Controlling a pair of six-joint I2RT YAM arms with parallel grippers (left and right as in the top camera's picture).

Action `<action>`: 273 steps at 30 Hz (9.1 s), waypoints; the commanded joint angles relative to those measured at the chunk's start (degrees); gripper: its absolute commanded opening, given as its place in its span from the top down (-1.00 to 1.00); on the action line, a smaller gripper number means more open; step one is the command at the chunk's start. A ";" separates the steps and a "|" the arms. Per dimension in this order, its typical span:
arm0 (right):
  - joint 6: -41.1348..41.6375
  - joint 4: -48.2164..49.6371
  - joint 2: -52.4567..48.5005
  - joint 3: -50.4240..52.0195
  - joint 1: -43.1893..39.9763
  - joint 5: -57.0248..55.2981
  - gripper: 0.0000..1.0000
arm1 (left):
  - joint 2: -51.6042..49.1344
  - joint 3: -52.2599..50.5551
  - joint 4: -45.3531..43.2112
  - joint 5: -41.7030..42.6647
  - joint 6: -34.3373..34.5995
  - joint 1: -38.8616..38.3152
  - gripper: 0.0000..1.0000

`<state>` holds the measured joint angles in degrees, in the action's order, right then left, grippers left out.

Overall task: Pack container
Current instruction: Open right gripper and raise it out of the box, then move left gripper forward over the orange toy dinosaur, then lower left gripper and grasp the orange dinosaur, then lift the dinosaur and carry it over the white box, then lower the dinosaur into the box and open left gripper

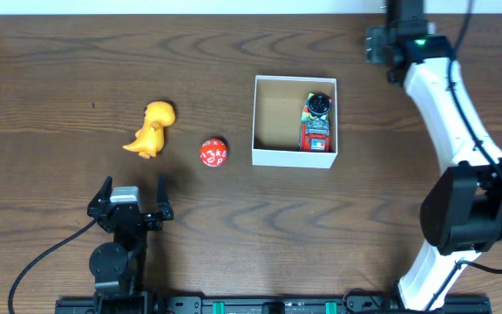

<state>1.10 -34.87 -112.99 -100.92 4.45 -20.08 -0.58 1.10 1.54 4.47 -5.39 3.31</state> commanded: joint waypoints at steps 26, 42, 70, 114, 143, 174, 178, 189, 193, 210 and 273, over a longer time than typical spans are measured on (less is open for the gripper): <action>0.55 -0.72 0.74 -0.63 -5.03 1.68 -0.99 | 0.28 -0.87 2.08 0.68 0.02 -0.13 -0.96; 0.55 -0.74 0.74 -0.61 -5.03 1.66 -0.99 | 0.28 -0.87 2.08 0.68 0.02 -0.13 -0.96; 0.55 -0.72 0.72 -0.61 -5.03 1.68 -0.99 | -37.86 39.23 10.10 -2.21 10.21 -0.07 -0.96; 0.55 -0.72 0.72 -0.61 -5.03 1.68 -0.98 | -100.32 76.76 24.06 3.04 8.85 -3.76 -0.89; 0.57 -0.74 0.72 -0.61 -5.03 1.68 -0.99 | -110.73 76.76 35.23 -3.54 8.68 -4.37 -0.27; 0.55 -0.72 0.72 -0.61 -4.92 1.68 -0.98 | -106.92 88.04 39.80 -0.76 4.61 -4.11 0.89; 0.57 -0.74 0.72 -0.61 -4.92 1.66 -0.98 | -106.22 94.68 39.82 5.64 8.48 -4.42 0.88; 0.57 -0.72 0.72 -0.61 -4.92 1.68 -0.98 | -106.14 107.49 33.57 11.39 21.16 -12.50 0.88; 0.55 -0.74 0.72 -0.61 -4.92 1.68 -0.99 | -106.18 107.49 30.67 11.34 28.55 -16.00 0.88; 0.55 -0.72 0.72 -0.61 -4.92 1.68 -0.98 | -107.89 107.21 31.69 11.58 38.66 -25.73 0.88; 0.55 -0.74 0.72 -0.61 -4.96 1.66 -0.98 | -124.61 106.73 44.72 11.58 32.20 -29.42 0.09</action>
<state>1.08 -35.55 -112.99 -100.92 -0.21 -18.00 -125.43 107.48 46.09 16.16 27.14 -26.63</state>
